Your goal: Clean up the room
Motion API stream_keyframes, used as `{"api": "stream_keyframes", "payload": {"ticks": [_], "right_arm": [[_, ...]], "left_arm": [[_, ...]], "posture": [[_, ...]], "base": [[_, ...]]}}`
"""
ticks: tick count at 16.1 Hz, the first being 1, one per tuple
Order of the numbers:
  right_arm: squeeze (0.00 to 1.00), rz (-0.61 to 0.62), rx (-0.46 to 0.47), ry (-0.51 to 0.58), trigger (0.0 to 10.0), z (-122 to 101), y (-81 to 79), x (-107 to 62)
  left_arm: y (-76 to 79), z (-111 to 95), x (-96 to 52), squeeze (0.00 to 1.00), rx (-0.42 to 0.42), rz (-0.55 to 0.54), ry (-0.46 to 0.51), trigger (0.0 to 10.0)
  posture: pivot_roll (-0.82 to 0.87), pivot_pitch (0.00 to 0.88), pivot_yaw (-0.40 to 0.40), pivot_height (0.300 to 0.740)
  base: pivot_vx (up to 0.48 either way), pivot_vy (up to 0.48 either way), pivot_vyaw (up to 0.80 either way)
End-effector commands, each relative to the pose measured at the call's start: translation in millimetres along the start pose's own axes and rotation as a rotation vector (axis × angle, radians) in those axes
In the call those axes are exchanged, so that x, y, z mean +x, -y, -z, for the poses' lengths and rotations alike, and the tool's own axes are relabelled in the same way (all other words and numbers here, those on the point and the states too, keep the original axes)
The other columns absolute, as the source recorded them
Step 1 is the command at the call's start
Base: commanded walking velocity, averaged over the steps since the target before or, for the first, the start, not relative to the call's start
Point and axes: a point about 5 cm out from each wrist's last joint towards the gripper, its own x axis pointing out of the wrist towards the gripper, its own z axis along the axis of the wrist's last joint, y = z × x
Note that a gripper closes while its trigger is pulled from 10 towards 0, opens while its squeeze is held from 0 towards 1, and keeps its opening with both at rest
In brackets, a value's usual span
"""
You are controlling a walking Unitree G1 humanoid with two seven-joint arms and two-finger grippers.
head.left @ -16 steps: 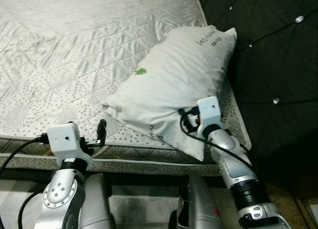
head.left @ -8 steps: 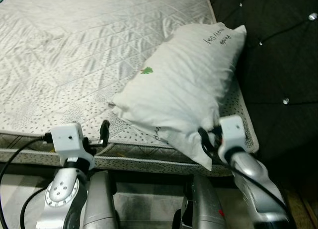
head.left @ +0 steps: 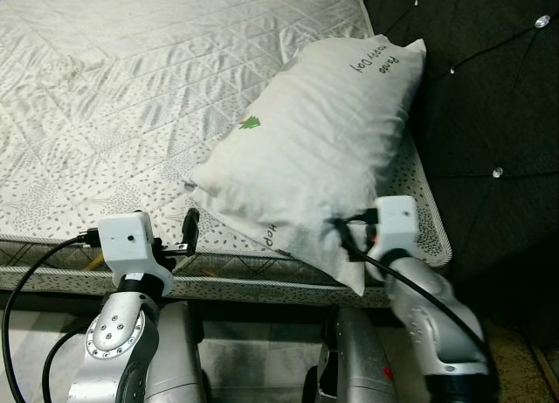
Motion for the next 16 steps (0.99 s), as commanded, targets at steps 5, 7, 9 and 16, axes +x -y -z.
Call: {"api": "stream_keyframes", "payload": {"ticks": [5,7,9,16], "right_arm": [[0.00,-0.167,0.136,-0.106,4.0,2,-32.7,3.4],[0.00,-0.186,0.158,-0.118,0.0,3,-43.8,6.9],[0.00,-0.175,0.199,-0.127,0.0,2,-57.2,15.8],[0.00,-0.182,0.149,-0.092,0.0,-1,-73.0,36.7]], "left_arm": [[1.4,5,-0.6,0.00,-0.001,0.013,-0.028,10.0],[1.8,5,-0.4,0.00,-0.001,0.019,-0.030,10.0],[2.6,5,0.2,0.00,-0.001,0.022,-0.031,10.0],[3.9,3,-2.5,0.00,0.007,0.036,-0.024,10.0]], "posture": [[0.03,0.185,-0.086,0.552],[0.03,0.185,-0.086,0.552],[0.04,0.181,-0.081,0.552],[0.07,0.175,-0.096,0.552]], "base": [[0.000,0.000,0.00],[0.000,0.000,0.00],[0.000,0.000,0.00],[0.000,0.000,0.00]]}}
